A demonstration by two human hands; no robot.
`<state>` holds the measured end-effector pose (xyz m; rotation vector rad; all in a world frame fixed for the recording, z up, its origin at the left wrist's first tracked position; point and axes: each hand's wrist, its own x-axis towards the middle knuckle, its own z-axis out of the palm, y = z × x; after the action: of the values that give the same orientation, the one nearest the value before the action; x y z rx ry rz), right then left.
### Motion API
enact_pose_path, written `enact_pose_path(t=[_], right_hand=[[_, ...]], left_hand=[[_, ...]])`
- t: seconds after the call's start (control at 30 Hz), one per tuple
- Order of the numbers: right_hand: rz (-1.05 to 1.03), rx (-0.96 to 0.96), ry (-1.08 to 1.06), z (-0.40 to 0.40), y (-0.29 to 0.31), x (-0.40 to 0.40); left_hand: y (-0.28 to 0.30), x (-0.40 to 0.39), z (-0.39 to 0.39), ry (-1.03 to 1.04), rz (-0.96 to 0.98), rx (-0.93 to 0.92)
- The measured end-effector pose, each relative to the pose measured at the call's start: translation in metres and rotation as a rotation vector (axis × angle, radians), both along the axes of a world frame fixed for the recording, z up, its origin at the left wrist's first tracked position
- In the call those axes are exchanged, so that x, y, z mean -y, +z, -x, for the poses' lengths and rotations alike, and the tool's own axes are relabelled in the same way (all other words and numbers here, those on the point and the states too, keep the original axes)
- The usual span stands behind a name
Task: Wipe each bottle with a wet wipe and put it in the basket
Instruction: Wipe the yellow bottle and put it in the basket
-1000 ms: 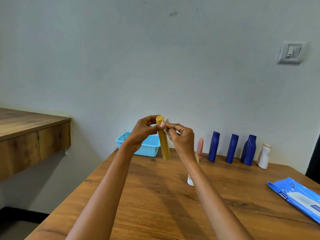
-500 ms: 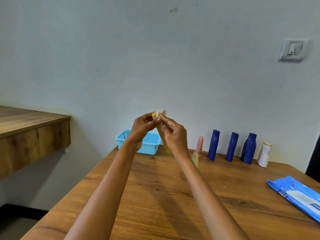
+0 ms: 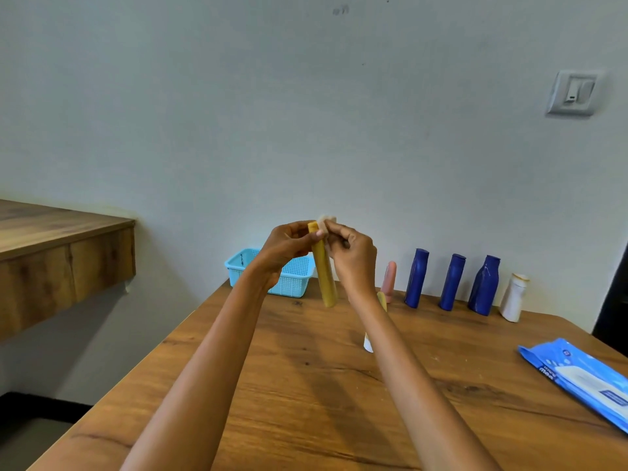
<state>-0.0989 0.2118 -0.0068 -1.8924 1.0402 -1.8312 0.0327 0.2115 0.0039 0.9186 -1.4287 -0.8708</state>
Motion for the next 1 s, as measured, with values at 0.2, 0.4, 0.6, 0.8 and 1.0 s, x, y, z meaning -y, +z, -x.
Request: enact_pose_path(t=[0.2, 0.4, 0.6, 0.8, 1.0], right_hand=[[0.188, -0.143, -0.019, -0.009, -0.009, -0.004], [0.212, -0.349, 0.002, 0.006, -0.022, 0.007], [0.052, -0.453, -0.012, 0.017, -0.029, 0.015], [0.106, -0.287, -0.071, 0.002, -0.015, 0.006], [0.133, -0.362, -0.046, -0.003, -0.020, 0.004]], left_hand=[[0.000, 0.000, -0.008, 0.082, -0.068, -0.179], [-0.004, 0.000, -0.010, 0.156, -0.135, -0.287], [-0.003, -0.002, -0.005, 0.220, -0.134, -0.309], [-0.001, -0.002, 0.001, 0.163, -0.167, -0.123], [-0.004, -0.004, -0.002, 0.237, -0.148, -0.246]])
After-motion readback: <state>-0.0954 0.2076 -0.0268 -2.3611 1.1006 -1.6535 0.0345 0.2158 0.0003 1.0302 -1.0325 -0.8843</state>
